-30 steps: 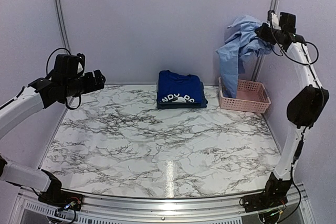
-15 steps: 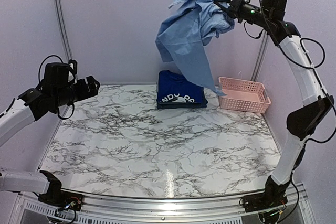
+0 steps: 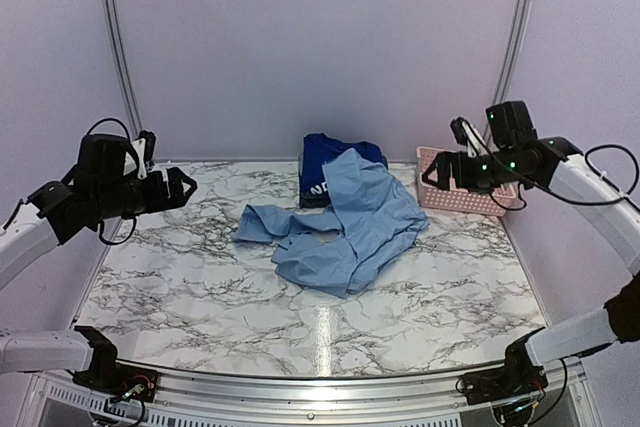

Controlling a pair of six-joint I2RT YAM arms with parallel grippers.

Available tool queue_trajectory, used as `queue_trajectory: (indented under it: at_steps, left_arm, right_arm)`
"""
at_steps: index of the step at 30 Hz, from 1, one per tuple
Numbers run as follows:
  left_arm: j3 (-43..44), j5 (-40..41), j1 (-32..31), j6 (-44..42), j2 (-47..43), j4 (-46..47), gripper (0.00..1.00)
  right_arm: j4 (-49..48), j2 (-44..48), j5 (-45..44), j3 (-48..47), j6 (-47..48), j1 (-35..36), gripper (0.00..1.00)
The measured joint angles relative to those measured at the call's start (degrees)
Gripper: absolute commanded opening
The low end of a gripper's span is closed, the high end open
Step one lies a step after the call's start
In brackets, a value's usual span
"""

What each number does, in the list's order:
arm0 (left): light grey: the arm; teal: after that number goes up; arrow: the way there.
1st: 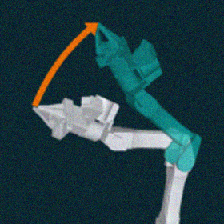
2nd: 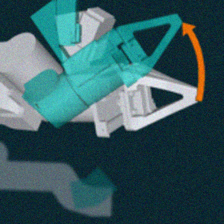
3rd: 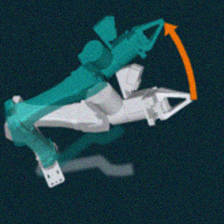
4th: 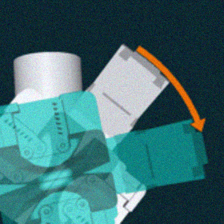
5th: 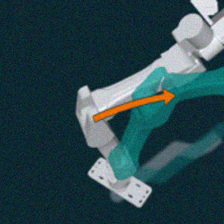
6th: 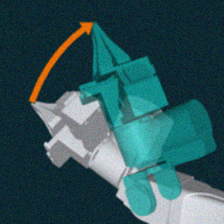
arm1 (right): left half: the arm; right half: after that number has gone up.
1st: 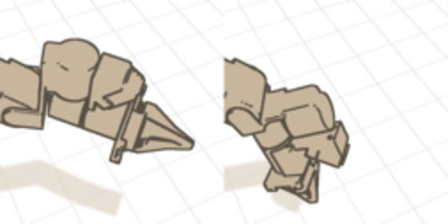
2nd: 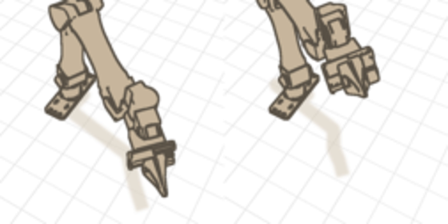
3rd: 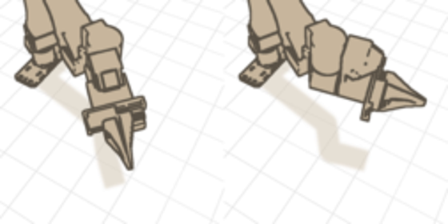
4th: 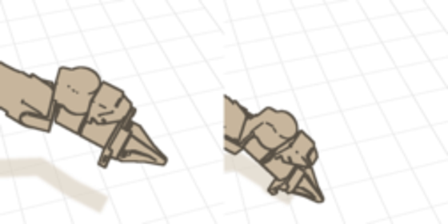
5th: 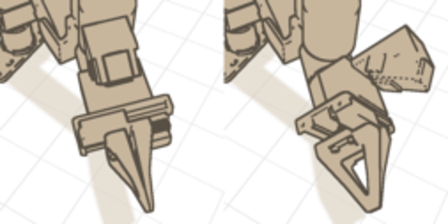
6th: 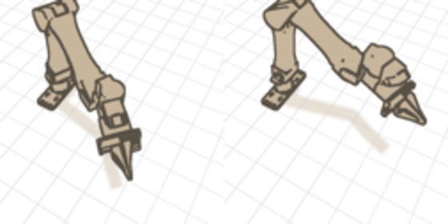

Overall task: Fold and stack the mixed laundry pile
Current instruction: Place the crumpled shirt at the center of the board, then pick up the crumpled shirt from the center of the board.

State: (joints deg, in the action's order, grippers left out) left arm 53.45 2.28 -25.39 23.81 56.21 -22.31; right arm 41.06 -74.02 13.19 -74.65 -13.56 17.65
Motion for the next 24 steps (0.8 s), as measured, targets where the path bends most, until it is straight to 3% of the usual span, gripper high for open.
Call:
queue_trajectory:
  at_steps: [2, 6, 9, 17, 19, 24]
  left_arm:
    - [-0.42, -1.20, -2.25, -0.87, 1.20, -0.61, 0.99]
    - [-0.17, -0.50, -13.44, -3.10, 8.72, -1.31, 0.99]
    - [1.92, -0.26, -19.71, -4.17, 19.23, -1.77, 0.99]
    - [15.67, 1.22, -25.55, -6.08, 43.63, -1.40, 0.89]
    - [18.47, 1.20, -25.90, -6.51, 47.54, -1.25, 0.79]
    - [22.71, -0.33, -25.77, -10.51, 54.58, -0.92, 0.37]
  right_arm:
    - [2.93, 3.21, -2.10, 5.81, 2.62, -0.04, 0.93]
    - [3.65, 3.61, -1.92, 11.13, 5.79, -0.04, 0.88]
    - [2.45, -0.57, -1.07, 13.16, 6.93, -0.28, 0.84]
    - [-4.17, -17.73, 6.82, 13.42, 5.38, -0.63, 0.75]
    - [-5.90, -20.06, 8.98, 13.57, 3.63, -0.63, 0.75]
    - [-13.14, -22.53, 12.74, 17.05, -3.85, -0.13, 0.73]
